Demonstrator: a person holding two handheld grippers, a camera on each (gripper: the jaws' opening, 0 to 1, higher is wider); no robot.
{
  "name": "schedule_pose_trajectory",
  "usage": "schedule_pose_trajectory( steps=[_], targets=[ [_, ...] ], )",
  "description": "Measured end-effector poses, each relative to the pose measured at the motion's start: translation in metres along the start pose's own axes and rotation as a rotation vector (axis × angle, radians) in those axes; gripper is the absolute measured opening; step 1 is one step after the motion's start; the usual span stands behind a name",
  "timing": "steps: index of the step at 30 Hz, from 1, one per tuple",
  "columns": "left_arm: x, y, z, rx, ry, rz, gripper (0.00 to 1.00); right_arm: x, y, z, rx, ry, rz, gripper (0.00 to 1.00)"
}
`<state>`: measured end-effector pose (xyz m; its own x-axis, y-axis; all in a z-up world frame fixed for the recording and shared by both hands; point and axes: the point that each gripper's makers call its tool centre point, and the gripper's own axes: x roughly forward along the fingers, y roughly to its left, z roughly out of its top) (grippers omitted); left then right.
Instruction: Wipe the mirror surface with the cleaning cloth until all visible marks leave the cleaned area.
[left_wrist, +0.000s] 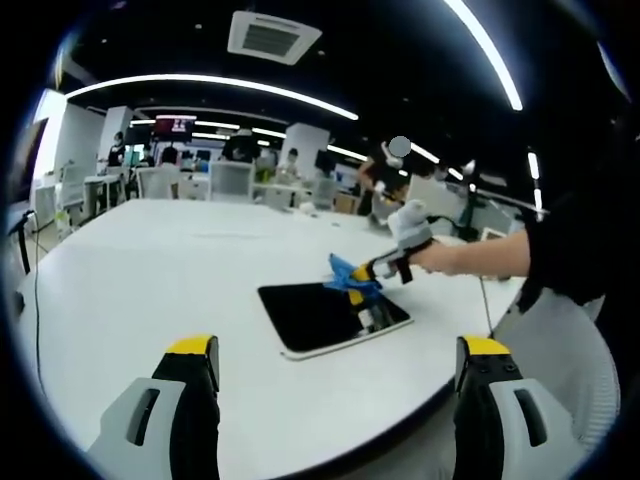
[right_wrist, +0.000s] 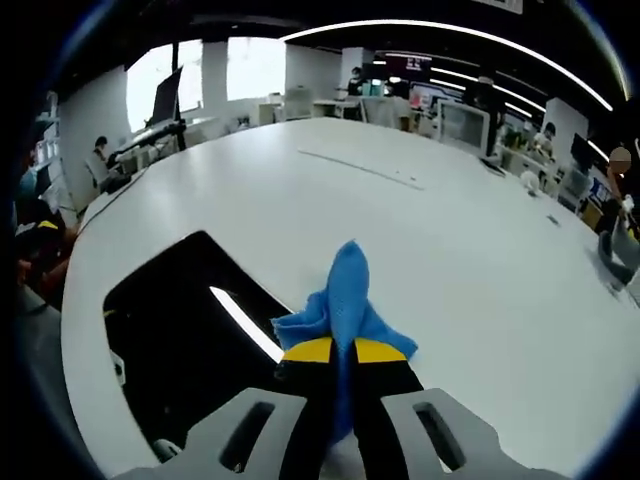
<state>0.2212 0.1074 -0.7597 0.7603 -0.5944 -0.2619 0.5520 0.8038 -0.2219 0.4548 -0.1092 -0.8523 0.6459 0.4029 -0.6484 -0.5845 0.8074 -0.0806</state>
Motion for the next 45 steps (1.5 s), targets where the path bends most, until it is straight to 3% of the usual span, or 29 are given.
schedule_pose_trajectory(
  steps=[2,7,9,11,17,21,23,27,35,45],
  targets=[
    [0.0,0.001,-0.001,-0.003,0.001,0.002,0.99,0.001,-0.001,0.0,0.076,-0.01,0.011,0.01],
    [0.0,0.002,-0.001,-0.002,0.005,0.007,0.99,-0.003,-0.003,0.003,0.025,-0.006,-0.005,0.0],
    [-0.001,0.002,-0.001,-0.002,0.005,0.006,0.99,-0.009,-0.004,0.01,0.068,-0.031,-0.002,0.0],
    [0.0,0.001,-0.001,-0.002,0.003,0.001,0.99,-0.023,-0.011,0.021,0.13,-0.071,-0.008,0.0],
    [-0.001,0.0,0.001,-0.004,-0.008,-0.005,0.99,-0.071,-0.02,0.026,0.06,-0.103,-0.049,0.0],
    [-0.001,0.0,0.002,-0.006,-0.014,-0.003,0.99,-0.103,-0.029,0.016,0.074,-0.109,-0.064,0.01],
    [-0.001,0.0,0.003,-0.002,-0.021,-0.003,0.99,-0.115,-0.035,0.008,0.041,-0.089,-0.107,0.01],
    [-0.002,0.0,0.005,-0.003,-0.033,-0.001,0.99,-0.127,-0.03,-0.005,0.054,-0.081,-0.103,0.01],
    [-0.002,0.0,0.003,-0.002,-0.024,-0.006,0.99,-0.126,-0.024,-0.043,0.083,-0.027,-0.098,0.01],
    [-0.002,-0.001,0.003,0.001,-0.02,-0.007,0.99,-0.126,-0.013,-0.06,0.104,0.001,-0.071,0.05]
  ],
)
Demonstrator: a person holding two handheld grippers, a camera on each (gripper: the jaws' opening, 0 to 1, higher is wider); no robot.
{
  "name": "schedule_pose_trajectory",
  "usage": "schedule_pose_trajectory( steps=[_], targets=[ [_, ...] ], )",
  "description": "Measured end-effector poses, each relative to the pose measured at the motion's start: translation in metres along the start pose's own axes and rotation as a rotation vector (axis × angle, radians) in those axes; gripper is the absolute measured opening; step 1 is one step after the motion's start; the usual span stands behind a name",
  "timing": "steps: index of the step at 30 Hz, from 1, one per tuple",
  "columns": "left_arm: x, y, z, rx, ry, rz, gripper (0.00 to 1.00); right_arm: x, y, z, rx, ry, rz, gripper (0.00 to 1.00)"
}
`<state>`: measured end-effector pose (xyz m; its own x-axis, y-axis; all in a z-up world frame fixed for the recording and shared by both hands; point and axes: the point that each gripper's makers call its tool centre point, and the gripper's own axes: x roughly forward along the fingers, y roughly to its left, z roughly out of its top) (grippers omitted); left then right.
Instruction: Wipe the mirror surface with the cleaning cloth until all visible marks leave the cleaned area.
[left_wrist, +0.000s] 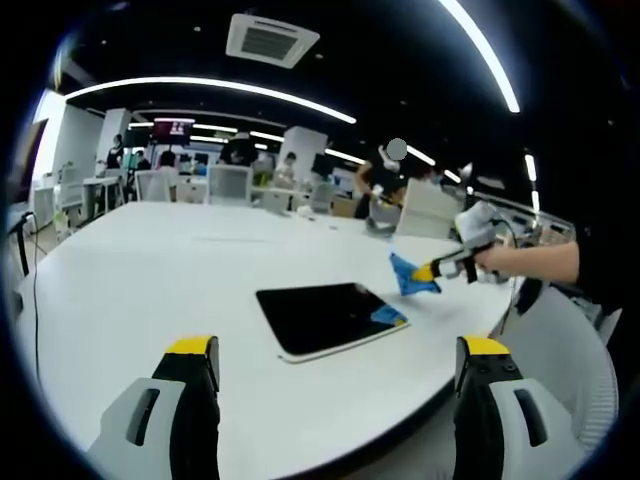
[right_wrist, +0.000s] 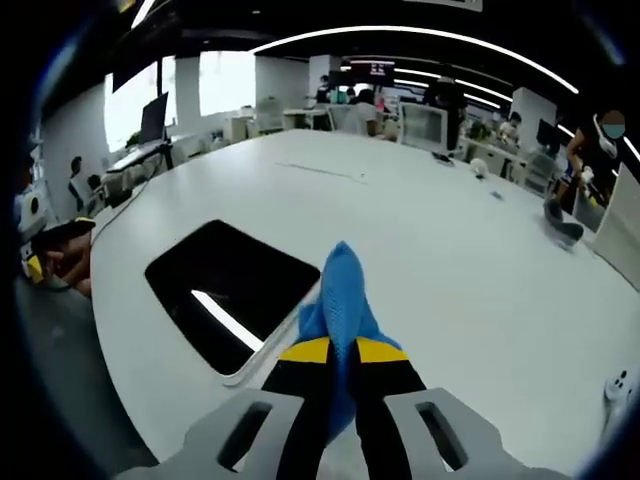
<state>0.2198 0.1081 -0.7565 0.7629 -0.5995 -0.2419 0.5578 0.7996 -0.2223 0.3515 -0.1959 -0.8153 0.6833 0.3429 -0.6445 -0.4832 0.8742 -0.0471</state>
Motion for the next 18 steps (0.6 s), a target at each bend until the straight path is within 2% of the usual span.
schedule_pose_trajectory(
  steps=[2,6,11,14,18],
  targets=[
    [0.0,0.0,0.0,0.001,-0.002,0.001,0.99,0.0,0.001,-0.006,0.0,0.008,0.0,0.06],
    [-0.001,0.001,0.0,-0.001,-0.002,0.005,0.99,-0.003,0.001,-0.015,0.021,0.022,-0.005,0.15],
    [-0.001,0.001,0.0,-0.001,-0.005,0.006,0.99,-0.02,-0.003,0.002,0.031,-0.022,-0.015,0.2],
    [-0.002,0.0,0.001,-0.004,-0.005,0.001,0.99,-0.04,-0.001,0.024,0.069,-0.106,-0.007,0.26],
    [-0.002,-0.002,0.001,-0.006,-0.007,-0.011,0.99,-0.063,0.006,0.031,0.102,-0.154,-0.01,0.31]
  ],
)
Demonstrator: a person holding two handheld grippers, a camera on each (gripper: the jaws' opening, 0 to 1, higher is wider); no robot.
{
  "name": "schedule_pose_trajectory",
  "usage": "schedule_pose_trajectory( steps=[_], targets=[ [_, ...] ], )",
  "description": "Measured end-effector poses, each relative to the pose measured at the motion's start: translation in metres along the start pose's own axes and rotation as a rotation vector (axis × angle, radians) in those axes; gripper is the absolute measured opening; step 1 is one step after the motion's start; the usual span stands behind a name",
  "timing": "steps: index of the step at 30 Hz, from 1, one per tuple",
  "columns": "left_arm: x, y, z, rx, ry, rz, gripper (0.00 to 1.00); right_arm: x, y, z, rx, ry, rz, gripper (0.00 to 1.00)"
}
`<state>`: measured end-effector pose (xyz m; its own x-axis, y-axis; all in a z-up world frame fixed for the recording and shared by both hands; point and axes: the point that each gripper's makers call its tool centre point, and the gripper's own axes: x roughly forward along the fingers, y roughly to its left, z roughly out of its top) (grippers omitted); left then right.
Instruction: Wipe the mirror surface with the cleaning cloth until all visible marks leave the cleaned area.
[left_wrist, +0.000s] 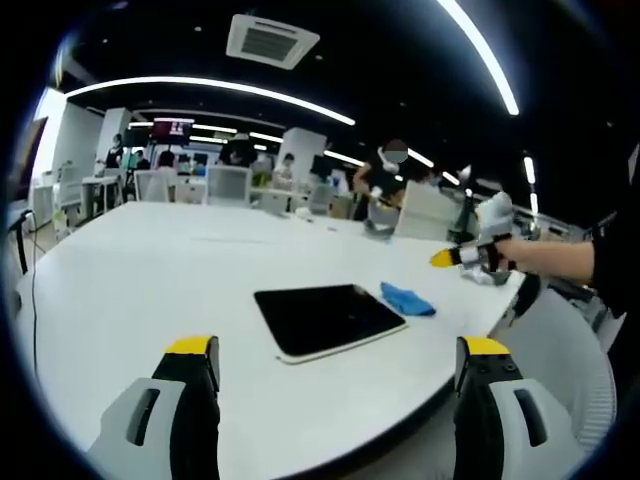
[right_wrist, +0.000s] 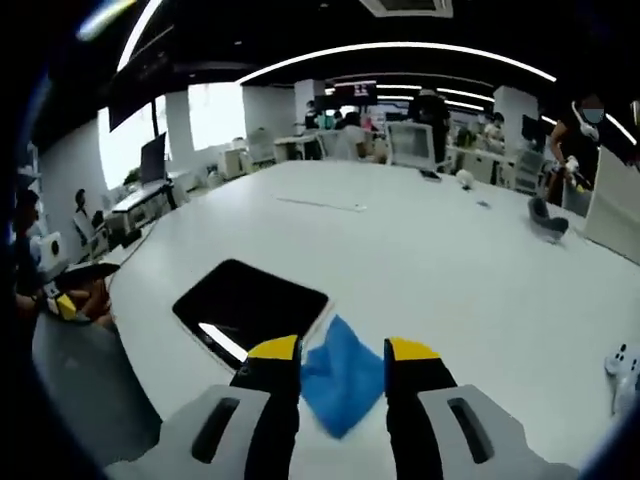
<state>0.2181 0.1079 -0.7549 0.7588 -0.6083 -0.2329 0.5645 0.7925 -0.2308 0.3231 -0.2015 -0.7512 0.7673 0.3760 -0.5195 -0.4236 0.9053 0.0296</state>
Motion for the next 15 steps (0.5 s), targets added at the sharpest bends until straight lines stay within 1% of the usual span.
schedule_pose_trajectory(
  steps=[2,5,8,12,15],
  targets=[
    [-0.001,0.0,0.001,0.001,-0.003,-0.001,0.99,-0.011,0.009,0.0,0.016,-0.018,0.004,0.33],
    [-0.001,0.0,0.001,-0.001,-0.01,-0.004,0.99,-0.026,0.023,-0.003,0.008,-0.033,0.003,0.33],
    [-0.001,0.0,0.002,0.0,-0.015,-0.009,0.99,-0.038,0.034,-0.013,0.0,-0.033,-0.006,0.33],
    [-0.001,-0.002,0.003,0.0,-0.021,-0.017,0.99,-0.049,0.051,-0.025,0.008,-0.031,-0.004,0.34],
    [-0.001,-0.002,0.002,-0.002,-0.02,-0.015,0.99,-0.057,0.064,-0.037,0.017,-0.019,0.003,0.34]
  ],
)
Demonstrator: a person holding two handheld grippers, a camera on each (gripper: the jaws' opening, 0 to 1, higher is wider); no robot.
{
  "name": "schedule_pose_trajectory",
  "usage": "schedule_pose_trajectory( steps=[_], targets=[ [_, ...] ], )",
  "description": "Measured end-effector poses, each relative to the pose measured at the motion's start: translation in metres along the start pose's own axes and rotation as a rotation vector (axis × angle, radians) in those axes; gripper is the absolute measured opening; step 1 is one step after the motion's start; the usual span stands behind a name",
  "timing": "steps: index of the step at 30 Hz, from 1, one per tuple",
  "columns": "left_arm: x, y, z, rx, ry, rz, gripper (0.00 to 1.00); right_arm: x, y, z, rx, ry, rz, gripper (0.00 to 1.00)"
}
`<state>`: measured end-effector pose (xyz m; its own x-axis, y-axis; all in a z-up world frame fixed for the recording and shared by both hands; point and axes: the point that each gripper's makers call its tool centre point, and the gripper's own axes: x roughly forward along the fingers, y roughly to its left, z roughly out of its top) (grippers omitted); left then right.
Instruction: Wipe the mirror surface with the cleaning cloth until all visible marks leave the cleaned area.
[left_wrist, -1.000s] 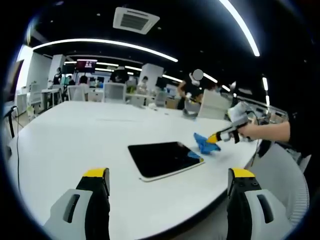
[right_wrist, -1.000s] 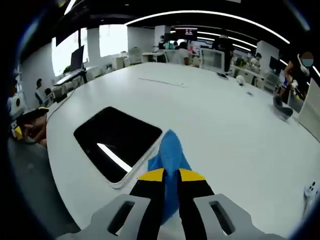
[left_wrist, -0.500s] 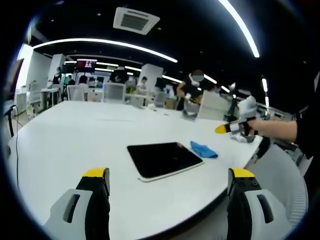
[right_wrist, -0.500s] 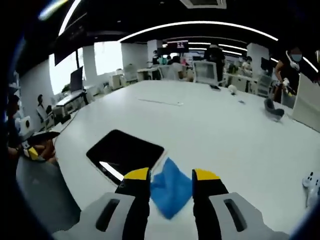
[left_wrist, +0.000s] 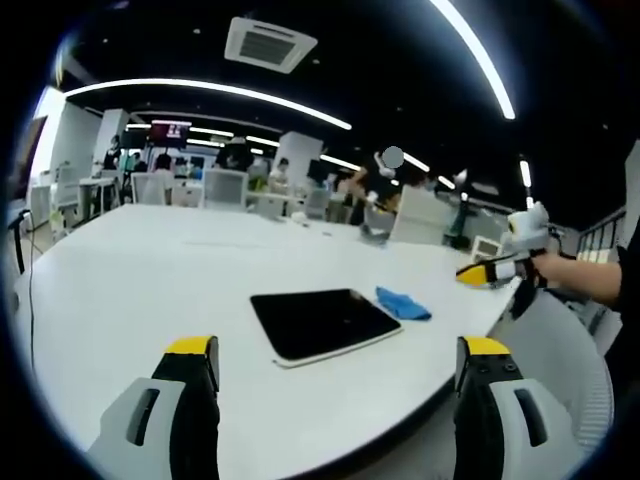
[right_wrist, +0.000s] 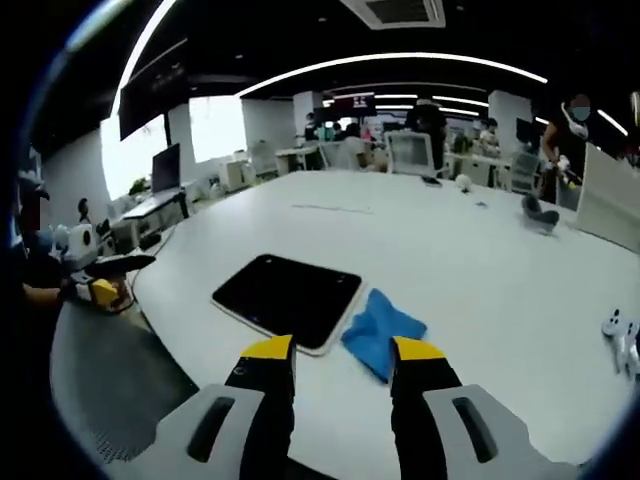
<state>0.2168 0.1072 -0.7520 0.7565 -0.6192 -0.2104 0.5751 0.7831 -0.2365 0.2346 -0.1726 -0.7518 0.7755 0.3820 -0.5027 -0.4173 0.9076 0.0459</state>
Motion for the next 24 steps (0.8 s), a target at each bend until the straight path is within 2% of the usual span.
schedule_pose_trajectory(
  steps=[5,7,9,10,11,12,13,14,15,16,19,22,24],
  targets=[
    [0.001,-0.001,0.0,0.003,0.0,-0.003,0.99,-0.007,0.008,-0.02,0.001,0.02,-0.012,0.35],
    [0.001,0.0,0.0,0.0,0.001,-0.001,0.99,-0.002,0.002,-0.032,-0.039,0.03,-0.037,0.37],
    [0.001,-0.002,0.0,0.002,0.004,-0.005,0.99,0.001,-0.001,-0.043,-0.035,0.039,-0.033,0.41],
    [0.001,-0.003,-0.001,0.006,0.007,-0.013,0.99,0.001,-0.001,-0.044,-0.009,0.034,-0.025,0.44],
    [0.001,-0.004,-0.002,0.004,0.011,-0.018,0.99,0.002,-0.001,-0.038,0.072,-0.015,-0.011,0.48],
    [0.002,-0.004,-0.002,-0.002,0.012,-0.018,0.99,0.003,-0.002,-0.034,0.1,-0.046,-0.012,0.55],
    [0.002,-0.004,-0.002,0.0,0.013,-0.017,0.99,0.005,-0.005,-0.033,0.119,-0.067,-0.042,0.7],
    [0.002,-0.004,-0.002,0.003,0.017,-0.019,0.99,0.005,-0.003,-0.037,0.087,-0.049,-0.035,0.79],
    [0.003,-0.005,-0.004,0.005,0.028,-0.024,0.99,0.004,-0.006,-0.04,0.04,-0.026,-0.049,0.84],
    [0.002,-0.005,-0.005,0.004,0.033,-0.021,0.99,0.004,-0.006,-0.043,0.014,-0.007,-0.053,0.85],
    [0.001,-0.002,-0.006,-0.001,0.034,-0.008,0.99,0.005,-0.001,-0.058,0.021,0.09,-0.036,0.91],
    [0.002,-0.002,-0.008,-0.001,0.045,-0.006,0.99,0.004,0.0,-0.057,0.0,0.078,-0.028,0.91],
    [0.002,-0.001,-0.009,-0.008,0.052,-0.005,0.99,0.005,0.01,-0.053,-0.027,0.052,0.034,0.9]
  ],
)
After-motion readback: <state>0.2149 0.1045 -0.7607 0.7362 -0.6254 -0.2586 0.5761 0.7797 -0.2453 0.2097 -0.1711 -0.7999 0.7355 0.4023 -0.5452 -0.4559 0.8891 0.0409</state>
